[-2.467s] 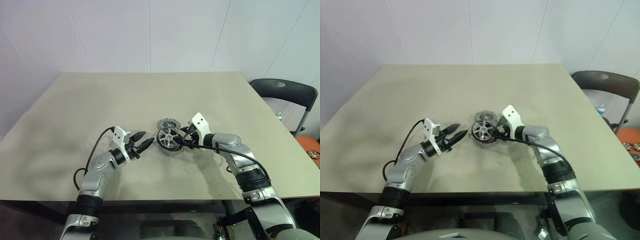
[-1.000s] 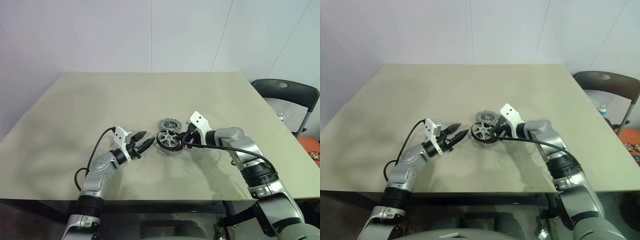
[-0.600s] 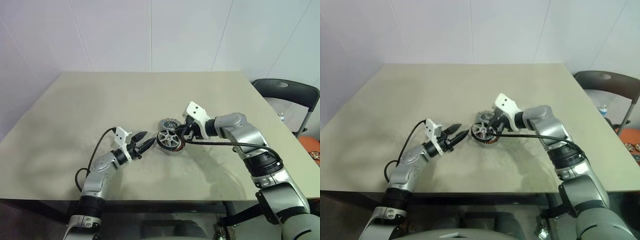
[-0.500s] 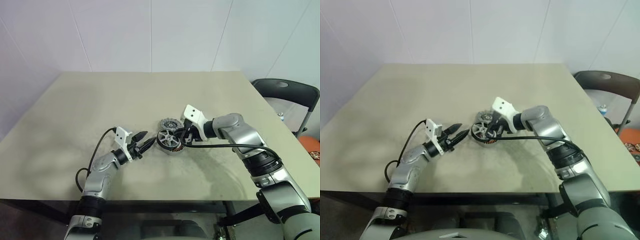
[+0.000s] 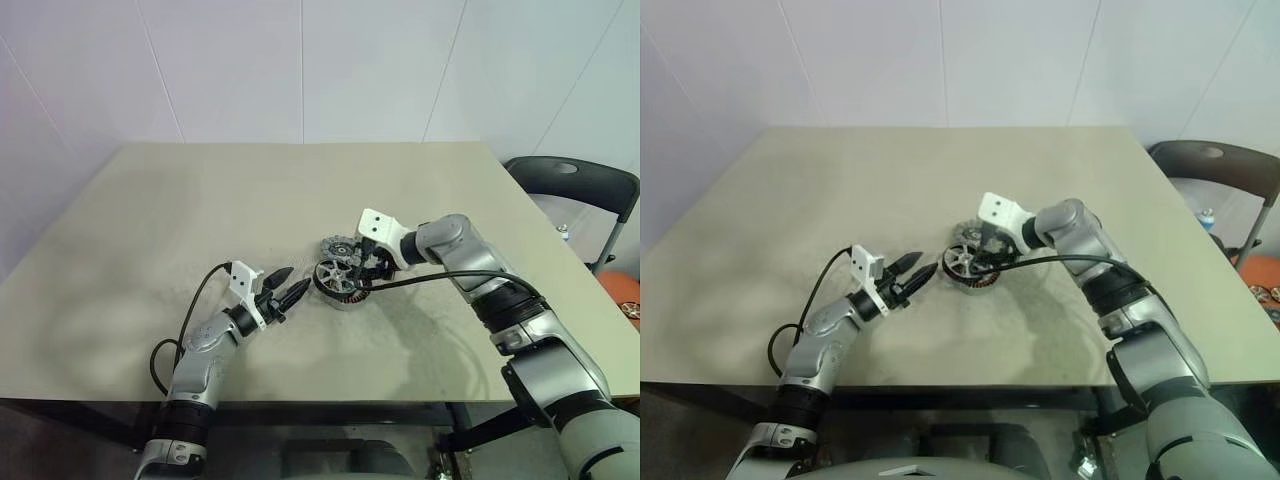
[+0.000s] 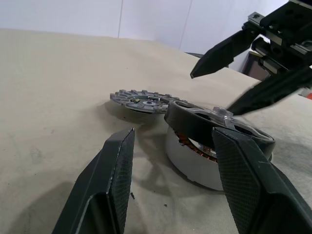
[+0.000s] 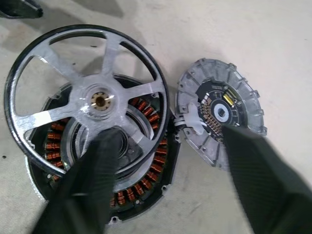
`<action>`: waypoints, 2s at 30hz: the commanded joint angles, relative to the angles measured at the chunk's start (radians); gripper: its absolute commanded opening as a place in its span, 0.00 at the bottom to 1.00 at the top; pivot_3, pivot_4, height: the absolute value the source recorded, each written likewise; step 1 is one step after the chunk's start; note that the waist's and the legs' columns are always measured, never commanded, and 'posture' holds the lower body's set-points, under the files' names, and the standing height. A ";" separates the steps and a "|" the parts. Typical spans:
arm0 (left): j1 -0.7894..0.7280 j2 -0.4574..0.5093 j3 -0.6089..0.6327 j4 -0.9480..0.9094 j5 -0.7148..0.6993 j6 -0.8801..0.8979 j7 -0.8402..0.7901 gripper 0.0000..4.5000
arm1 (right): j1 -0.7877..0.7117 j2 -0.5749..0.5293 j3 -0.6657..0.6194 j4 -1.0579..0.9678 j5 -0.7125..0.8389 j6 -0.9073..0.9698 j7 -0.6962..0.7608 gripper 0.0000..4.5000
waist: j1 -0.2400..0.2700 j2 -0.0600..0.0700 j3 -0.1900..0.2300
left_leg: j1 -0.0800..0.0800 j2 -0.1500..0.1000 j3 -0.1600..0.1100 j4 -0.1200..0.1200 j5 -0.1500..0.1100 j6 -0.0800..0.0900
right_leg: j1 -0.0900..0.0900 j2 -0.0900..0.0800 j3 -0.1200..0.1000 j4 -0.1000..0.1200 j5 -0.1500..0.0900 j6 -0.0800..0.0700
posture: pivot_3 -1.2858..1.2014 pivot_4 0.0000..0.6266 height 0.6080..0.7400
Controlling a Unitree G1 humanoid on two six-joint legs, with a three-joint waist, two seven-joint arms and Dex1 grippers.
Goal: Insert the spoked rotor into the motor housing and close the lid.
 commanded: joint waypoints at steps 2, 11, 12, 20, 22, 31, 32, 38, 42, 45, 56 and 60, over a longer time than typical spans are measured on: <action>-0.003 -0.002 0.003 -0.016 -0.004 -0.018 0.001 0.60 | -0.012 0.005 -0.019 -0.030 -0.009 -0.022 0.006 0.77 | 0.000 0.000 0.000 | -0.002 0.000 0.000 0.000 0.000 0.000 | -0.002 0.000 0.000 0.001 0.000 0.000 | 0.52 0.00 1.00; -0.011 -0.004 -0.001 -0.009 -0.004 -0.017 -0.002 0.60 | 0.030 0.008 -0.031 -0.045 -0.022 -0.034 -0.025 0.69 | 0.000 0.000 0.000 | -0.009 0.000 0.000 0.000 0.000 0.000 | -0.009 -0.001 -0.001 0.000 0.000 0.000 | 0.52 0.00 1.00; -0.011 -0.005 -0.001 -0.009 -0.004 -0.016 -0.002 0.60 | 0.037 0.008 -0.032 -0.043 -0.024 -0.036 -0.031 0.65 | 0.000 0.000 0.000 | -0.009 0.000 0.000 0.000 0.000 0.000 | -0.009 -0.001 -0.001 0.000 0.000 0.000 | 0.52 0.00 1.00; -0.013 -0.002 0.002 -0.011 -0.004 -0.016 0.000 0.60 | 0.091 0.010 -0.051 -0.087 -0.011 -0.002 -0.055 0.06 | 0.001 0.001 -0.001 | -0.009 0.000 0.000 0.001 0.000 0.000 | -0.008 -0.001 -0.002 0.001 0.001 0.000 | 0.52 0.00 1.00; -0.010 -0.001 0.002 -0.013 -0.004 -0.015 -0.001 0.60 | 0.101 0.008 -0.052 -0.097 -0.013 0.003 -0.059 0.00 | 0.001 0.001 -0.001 | -0.009 0.000 0.000 0.001 0.000 0.000 | -0.008 -0.001 -0.002 0.001 0.001 0.000 | 0.52 0.00 1.00; -0.018 0.001 -0.002 -0.002 -0.002 -0.017 -0.006 0.60 | 0.093 -0.004 -0.059 -0.116 -0.005 0.009 -0.030 0.00 | 0.002 0.001 -0.001 | -0.009 -0.001 0.000 0.001 0.000 0.000 | -0.007 -0.001 -0.002 0.001 0.001 0.000 | 0.52 0.00 1.00; -0.018 0.000 -0.002 -0.001 -0.002 -0.017 -0.006 0.60 | 0.085 -0.005 -0.064 -0.117 -0.002 0.010 -0.025 0.00 | 0.002 0.001 -0.001 | -0.009 -0.001 0.000 0.001 0.000 0.000 | -0.007 -0.001 -0.002 0.001 0.001 0.000 | 0.52 0.00 1.00; -0.017 -0.006 -0.002 0.003 -0.001 -0.021 -0.003 0.60 | 0.039 -0.014 -0.086 -0.133 0.012 0.016 0.001 0.00 | 0.002 0.001 -0.001 | -0.009 -0.001 0.000 0.002 0.000 0.000 | -0.007 -0.001 -0.003 0.001 0.001 0.000 | 0.52 0.00 1.00; -0.012 -0.006 0.000 -0.001 -0.001 -0.022 -0.002 0.60 | 0.024 -0.019 -0.085 -0.141 0.009 0.015 0.000 0.00 | 0.002 0.001 -0.001 | -0.009 -0.001 0.000 0.002 0.000 0.000 | -0.007 -0.001 -0.003 0.001 0.001 0.000 | 0.52 0.00 1.00; -0.012 -0.005 0.001 -0.001 -0.002 -0.023 -0.001 0.60 | 0.020 -0.016 -0.081 -0.121 -0.002 0.008 -0.015 0.00 | 0.002 0.001 -0.001 | -0.009 -0.001 0.000 0.002 0.000 0.000 | -0.007 0.000 -0.003 0.001 0.001 0.000 | 0.52 0.00 1.00; -0.015 0.001 0.003 0.000 -0.003 -0.020 -0.005 0.60 | 0.012 0.005 -0.079 0.006 -0.055 -0.059 -0.128 0.00 | 0.001 0.001 -0.001 | -0.009 -0.002 0.000 0.002 0.001 0.000 | -0.007 0.000 -0.003 0.002 0.001 0.000 | 0.52 0.00 1.00; -0.014 0.002 0.001 0.004 -0.001 -0.020 -0.005 0.60 | 0.023 0.016 -0.088 -0.010 -0.038 -0.046 -0.125 0.00 | 0.000 0.001 -0.001 | -0.009 -0.002 0.000 0.002 0.001 0.000 | -0.007 0.001 -0.003 0.002 0.001 0.000 | 0.52 0.00 1.00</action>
